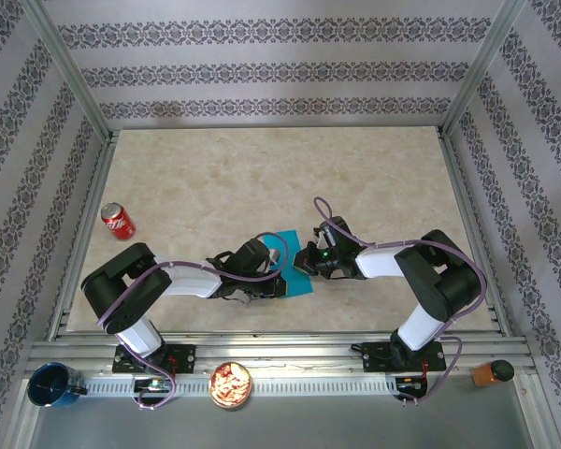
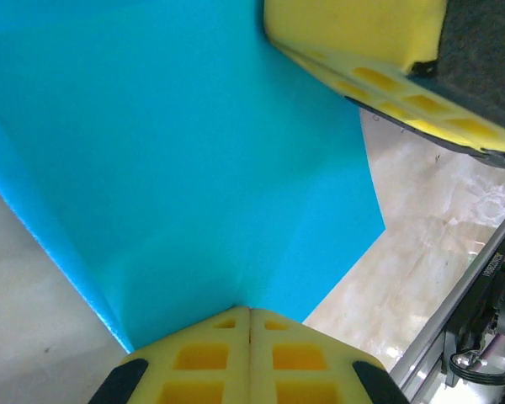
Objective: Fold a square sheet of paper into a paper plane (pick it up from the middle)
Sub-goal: Fold the triangle a second time at the center of the table.
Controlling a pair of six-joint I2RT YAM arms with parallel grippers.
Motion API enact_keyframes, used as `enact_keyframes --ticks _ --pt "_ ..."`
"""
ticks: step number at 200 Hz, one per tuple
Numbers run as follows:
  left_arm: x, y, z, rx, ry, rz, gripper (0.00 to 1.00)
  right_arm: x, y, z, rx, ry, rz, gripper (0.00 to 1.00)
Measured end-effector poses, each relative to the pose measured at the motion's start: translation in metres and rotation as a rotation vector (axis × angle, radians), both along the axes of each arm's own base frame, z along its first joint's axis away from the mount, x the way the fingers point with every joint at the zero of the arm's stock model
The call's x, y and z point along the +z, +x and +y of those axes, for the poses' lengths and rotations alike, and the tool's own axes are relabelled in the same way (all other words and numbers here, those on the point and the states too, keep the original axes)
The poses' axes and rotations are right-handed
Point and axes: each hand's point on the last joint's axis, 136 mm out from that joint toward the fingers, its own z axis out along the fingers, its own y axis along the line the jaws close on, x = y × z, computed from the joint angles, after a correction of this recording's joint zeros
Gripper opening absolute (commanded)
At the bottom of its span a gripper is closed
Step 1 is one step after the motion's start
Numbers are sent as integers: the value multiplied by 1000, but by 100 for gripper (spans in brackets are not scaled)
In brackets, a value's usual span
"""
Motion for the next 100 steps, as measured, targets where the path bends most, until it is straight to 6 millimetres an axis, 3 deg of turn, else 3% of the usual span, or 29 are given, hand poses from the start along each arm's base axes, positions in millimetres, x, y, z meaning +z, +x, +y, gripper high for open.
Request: enact_keyframes --ticks 100 --pt "2 -14 4 -18 -13 57 0 0 0 0 0 1 -1 0"
